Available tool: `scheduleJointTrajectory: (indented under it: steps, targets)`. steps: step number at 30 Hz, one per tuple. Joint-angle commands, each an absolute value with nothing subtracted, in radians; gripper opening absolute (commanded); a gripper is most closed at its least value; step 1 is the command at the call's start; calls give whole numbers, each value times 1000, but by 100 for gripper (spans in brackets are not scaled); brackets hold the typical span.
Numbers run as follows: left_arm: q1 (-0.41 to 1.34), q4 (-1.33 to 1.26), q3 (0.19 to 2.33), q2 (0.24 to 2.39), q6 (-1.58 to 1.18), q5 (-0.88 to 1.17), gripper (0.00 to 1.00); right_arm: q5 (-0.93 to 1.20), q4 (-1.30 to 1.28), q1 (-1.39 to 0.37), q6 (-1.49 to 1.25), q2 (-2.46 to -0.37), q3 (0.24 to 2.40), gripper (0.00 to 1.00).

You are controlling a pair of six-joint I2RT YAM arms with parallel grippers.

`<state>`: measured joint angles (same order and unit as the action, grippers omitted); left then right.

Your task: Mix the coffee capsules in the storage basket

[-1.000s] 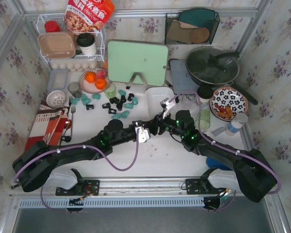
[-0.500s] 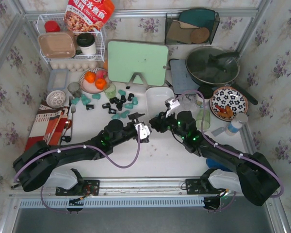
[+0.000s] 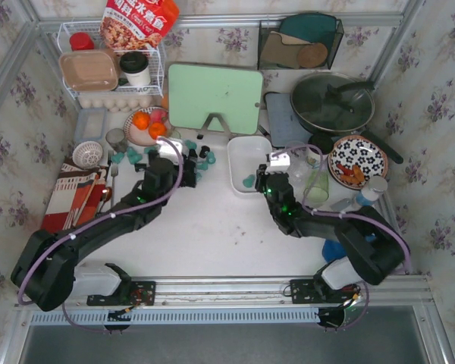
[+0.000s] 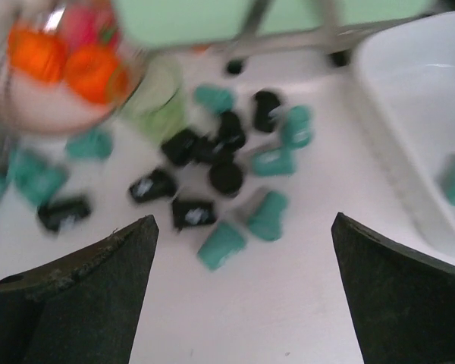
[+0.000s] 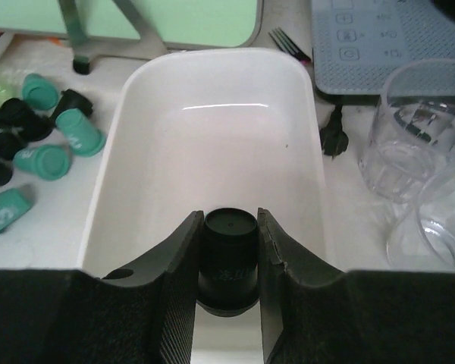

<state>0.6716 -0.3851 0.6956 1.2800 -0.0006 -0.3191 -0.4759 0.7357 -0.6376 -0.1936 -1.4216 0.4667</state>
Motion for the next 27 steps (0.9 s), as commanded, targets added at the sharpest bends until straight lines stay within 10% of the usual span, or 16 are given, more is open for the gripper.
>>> scheduleJointTrajectory:
  steps: [1,11,27]
  targets:
    - [584,-32,727,1285,-400,-440,99,-582,866,-638,-144,-1550,533,9]
    - [578,209,847,1384,-517,-534,95,-535,805,-638,-136,-1524,527,61]
    - [578,156,971,1639,-678,-516,89,-454,750,-638,-159,-1473,519,64]
